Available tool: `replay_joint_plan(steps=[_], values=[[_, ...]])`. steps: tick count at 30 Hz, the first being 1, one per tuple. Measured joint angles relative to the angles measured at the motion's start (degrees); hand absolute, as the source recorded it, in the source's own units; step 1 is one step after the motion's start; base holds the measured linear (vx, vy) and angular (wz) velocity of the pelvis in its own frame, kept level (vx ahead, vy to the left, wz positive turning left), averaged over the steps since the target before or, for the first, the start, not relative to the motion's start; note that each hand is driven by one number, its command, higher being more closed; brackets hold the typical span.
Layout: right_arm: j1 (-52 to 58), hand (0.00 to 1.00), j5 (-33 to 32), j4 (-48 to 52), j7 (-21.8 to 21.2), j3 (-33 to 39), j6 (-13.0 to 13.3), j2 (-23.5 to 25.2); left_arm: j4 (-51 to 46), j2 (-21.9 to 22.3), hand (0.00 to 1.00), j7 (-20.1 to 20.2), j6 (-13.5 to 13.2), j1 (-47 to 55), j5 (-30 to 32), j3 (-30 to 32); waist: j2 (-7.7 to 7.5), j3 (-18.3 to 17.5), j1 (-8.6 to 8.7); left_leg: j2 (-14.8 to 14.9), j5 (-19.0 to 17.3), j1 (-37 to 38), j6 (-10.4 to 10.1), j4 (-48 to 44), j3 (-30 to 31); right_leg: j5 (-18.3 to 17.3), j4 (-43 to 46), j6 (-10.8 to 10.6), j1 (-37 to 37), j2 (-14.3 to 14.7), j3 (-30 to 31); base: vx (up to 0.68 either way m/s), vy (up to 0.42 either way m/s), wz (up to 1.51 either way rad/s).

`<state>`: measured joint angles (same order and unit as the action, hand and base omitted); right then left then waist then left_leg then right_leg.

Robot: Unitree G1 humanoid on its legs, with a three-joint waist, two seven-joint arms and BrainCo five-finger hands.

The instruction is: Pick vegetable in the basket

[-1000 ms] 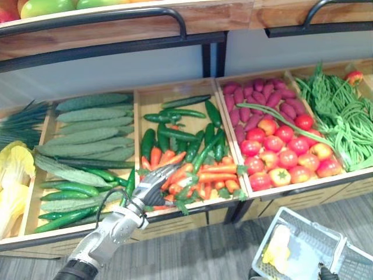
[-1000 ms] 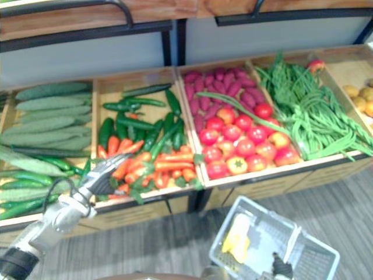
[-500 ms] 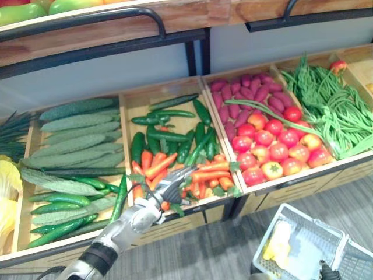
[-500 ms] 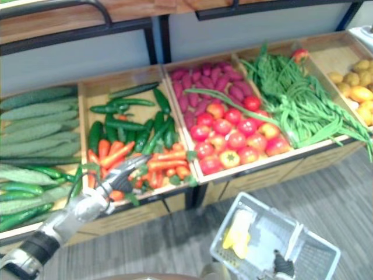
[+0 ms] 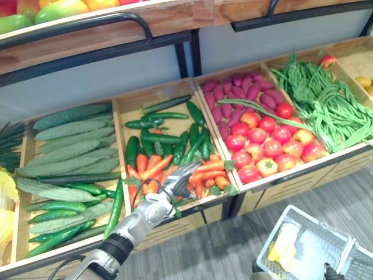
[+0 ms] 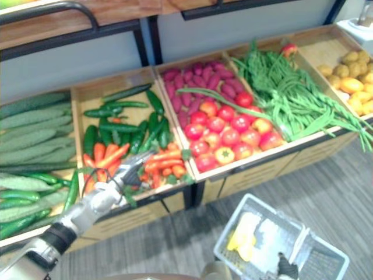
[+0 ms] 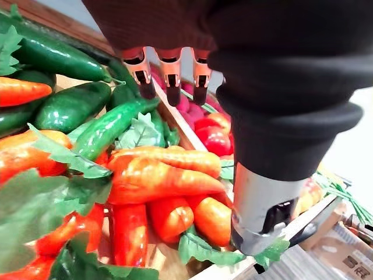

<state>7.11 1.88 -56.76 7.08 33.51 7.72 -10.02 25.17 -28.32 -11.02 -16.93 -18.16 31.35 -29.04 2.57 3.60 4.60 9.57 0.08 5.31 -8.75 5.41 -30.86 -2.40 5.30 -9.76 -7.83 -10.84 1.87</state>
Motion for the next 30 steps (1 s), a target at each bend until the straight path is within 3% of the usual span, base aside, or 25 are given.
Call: replay_joint_plan(steps=[20,30], values=[[-1.5,1.00,-0.2,0.9,1.5,2.1,0.0,2.0,6.9,9.1,0.00,-3.8,5.2,-10.6,6.1,1.4,-1.32,2.8,-0.10,0.2,-0.1,-2.2,-0.3,0.0,-3.2,0.3,1.8,-0.5,-5.0,0.9,3.8,0.00,-0.021,-0.07],[-2.6,1.00,-0.8,0.9,2.1,2.2,0.0,2.0,12.1,10.0,0.00,-4.1,6.9,-12.2,9.7,2.4,-1.84,4.7,0.03,0.1,-0.2,-2.9,-0.4,0.0,-4.6,0.8,2.1,-1.3,-7.0,0.8,5.3,0.00,-0.025,-0.06]])
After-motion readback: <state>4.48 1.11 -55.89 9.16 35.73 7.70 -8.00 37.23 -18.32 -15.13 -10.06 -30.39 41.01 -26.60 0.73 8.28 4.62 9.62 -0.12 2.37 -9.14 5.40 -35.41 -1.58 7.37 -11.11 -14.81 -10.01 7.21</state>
